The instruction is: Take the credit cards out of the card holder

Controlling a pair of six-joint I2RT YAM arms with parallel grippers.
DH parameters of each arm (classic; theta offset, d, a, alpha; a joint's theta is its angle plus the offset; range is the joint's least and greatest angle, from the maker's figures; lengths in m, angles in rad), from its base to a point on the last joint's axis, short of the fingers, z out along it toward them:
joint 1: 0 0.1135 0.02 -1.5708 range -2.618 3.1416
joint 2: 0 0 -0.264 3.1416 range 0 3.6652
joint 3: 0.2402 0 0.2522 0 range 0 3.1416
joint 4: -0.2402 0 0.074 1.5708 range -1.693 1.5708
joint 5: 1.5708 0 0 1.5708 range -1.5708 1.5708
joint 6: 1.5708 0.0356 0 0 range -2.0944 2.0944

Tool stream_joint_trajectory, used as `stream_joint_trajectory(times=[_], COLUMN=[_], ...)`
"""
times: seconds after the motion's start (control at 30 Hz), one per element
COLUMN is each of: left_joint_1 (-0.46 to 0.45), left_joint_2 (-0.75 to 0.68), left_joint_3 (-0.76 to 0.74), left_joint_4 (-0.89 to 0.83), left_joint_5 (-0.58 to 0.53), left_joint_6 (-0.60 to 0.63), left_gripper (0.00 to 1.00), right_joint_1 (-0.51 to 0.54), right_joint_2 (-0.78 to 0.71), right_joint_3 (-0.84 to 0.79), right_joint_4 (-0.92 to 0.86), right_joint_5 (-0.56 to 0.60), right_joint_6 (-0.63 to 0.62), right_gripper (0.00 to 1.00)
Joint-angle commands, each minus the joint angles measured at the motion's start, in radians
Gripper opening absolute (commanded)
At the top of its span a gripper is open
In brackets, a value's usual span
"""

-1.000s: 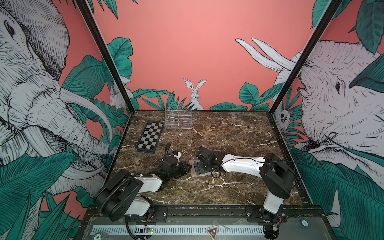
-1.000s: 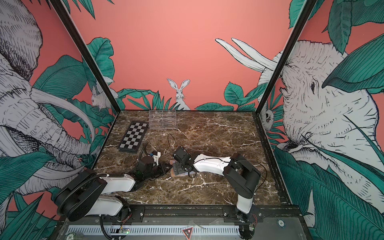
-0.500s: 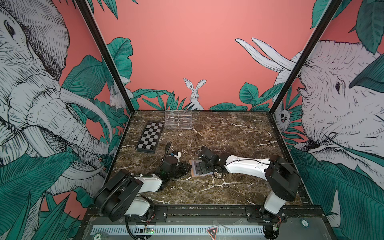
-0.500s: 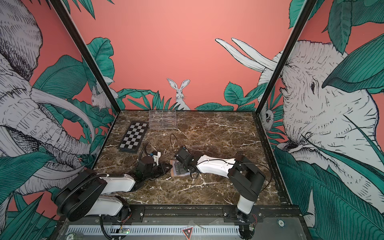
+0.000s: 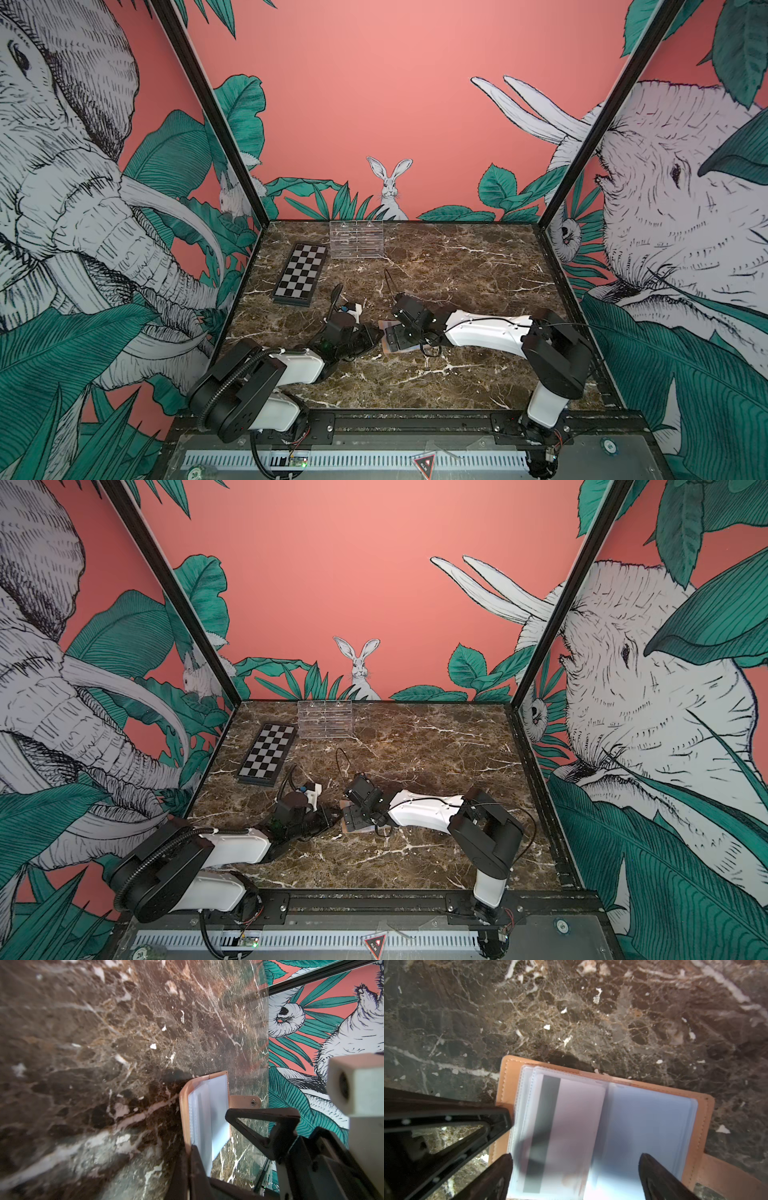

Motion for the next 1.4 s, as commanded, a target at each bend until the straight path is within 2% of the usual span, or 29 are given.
stream_joint_trajectory(times=[0.0, 0.87, 1.1, 1.37], left_joint_1=[-0.005, -0.005, -0.004, -0.006], left_joint_2=[-0.026, -0.032, -0.031, -0.035], left_joint_3=[0.0, 0.003, 0.009, 0.009], left_joint_4=[-0.018, -0.03, -0.031, -0.036], left_joint_5=[-0.008, -0.01, -0.003, -0.004], left_joint_6=[0.017, 0.022, 0.023, 0.024], left_gripper=[0.0, 0.0, 0.0, 0.0], right_joint_1=[0.013, 0.013, 0.014, 0.019], right_joint_2=[0.019, 0.032, 0.045, 0.058], right_joint_3=[0.04, 0.057, 0.068, 0.094], right_joint_4=[-0.02, -0.116, -0.112, -0.179], right_joint_5=[0.017, 0.112, 0.092, 0.158], right_joint_6=[-0.003, 0.003, -0.003, -0.013], right_gripper=[0.93, 0.91, 0.91, 0.9])
